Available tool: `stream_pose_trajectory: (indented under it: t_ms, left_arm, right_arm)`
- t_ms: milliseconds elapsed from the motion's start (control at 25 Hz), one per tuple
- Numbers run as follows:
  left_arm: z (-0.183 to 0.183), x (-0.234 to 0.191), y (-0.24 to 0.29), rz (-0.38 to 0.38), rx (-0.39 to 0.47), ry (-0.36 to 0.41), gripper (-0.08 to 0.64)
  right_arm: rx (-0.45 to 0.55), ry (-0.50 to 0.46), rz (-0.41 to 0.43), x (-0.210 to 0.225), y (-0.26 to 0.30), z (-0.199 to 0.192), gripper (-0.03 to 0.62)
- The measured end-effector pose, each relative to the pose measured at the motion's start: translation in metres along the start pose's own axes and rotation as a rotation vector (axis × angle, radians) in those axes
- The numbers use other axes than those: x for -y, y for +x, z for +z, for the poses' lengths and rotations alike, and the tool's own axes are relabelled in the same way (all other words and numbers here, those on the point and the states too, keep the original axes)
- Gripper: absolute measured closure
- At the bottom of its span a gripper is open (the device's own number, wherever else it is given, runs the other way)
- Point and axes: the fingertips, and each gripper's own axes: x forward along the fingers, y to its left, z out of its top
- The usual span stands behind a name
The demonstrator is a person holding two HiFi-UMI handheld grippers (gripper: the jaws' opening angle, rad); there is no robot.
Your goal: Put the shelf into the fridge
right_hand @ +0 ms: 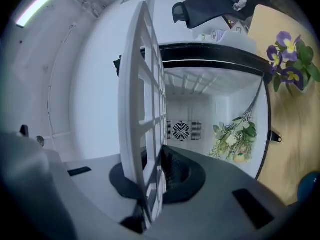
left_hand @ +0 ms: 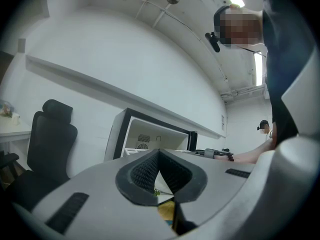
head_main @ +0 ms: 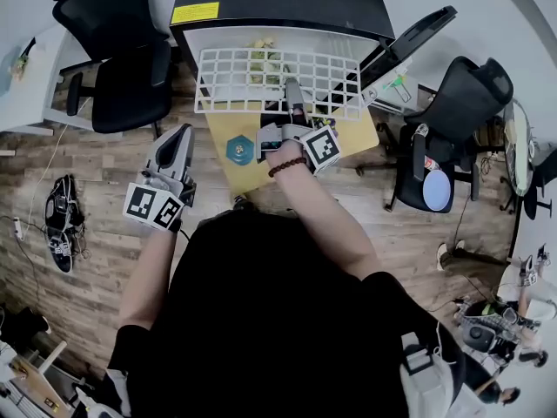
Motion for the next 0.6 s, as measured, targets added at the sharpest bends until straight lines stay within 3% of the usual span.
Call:
stream_pose_trajectory:
  t_ms: [600]
  left_arm:
    - [-0.0017,-0.0009,0.0038,0.002,-0.009,0.001,0.541]
  right_arm:
    - [-0.029,0.040,0.012,0.0039,0.0086,-0.0005,0.548]
